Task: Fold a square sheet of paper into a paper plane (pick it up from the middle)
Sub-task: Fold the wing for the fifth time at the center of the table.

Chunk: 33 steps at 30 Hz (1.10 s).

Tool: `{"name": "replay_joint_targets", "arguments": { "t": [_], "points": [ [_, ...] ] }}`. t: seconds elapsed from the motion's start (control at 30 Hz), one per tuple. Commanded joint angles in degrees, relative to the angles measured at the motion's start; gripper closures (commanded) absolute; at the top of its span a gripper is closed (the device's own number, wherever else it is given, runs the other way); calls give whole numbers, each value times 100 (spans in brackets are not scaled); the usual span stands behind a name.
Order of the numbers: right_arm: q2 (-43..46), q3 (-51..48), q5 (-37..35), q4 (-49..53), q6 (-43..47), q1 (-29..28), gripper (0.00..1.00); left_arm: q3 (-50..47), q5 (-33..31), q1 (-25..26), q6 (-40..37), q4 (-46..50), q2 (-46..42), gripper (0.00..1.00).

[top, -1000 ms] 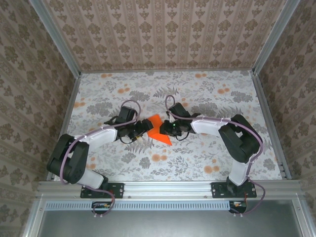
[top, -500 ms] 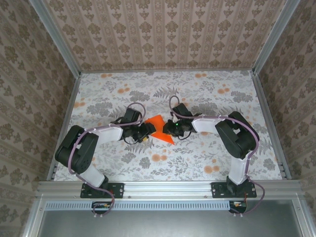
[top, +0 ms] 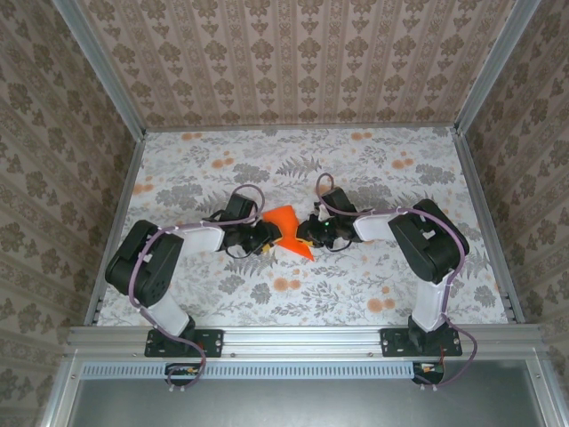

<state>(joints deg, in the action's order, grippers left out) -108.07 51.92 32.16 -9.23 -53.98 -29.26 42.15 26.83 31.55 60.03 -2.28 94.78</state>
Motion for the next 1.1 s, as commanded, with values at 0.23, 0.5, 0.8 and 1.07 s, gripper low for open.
{"name": "replay_joint_targets", "arguments": {
  "t": [0.23, 0.5, 0.8, 1.07],
  "points": [
    [-180, -161, 255, -246, -108, 76, 76, 293, 199, 27, 16, -263, 160, 68],
    [80, -93, 401, -250, 843, 82, 66, 350, 287, 18, -53, -237, 163, 86],
    [1031, -358, -296, 138, 2650, 31, 48, 465, 292, 66, -35, -72, 94, 99],
    [1951, -779, -2245, 550, 3973, -633, 42, 567, 260, 97, 34, 95, 49, 99]
  ]
}}
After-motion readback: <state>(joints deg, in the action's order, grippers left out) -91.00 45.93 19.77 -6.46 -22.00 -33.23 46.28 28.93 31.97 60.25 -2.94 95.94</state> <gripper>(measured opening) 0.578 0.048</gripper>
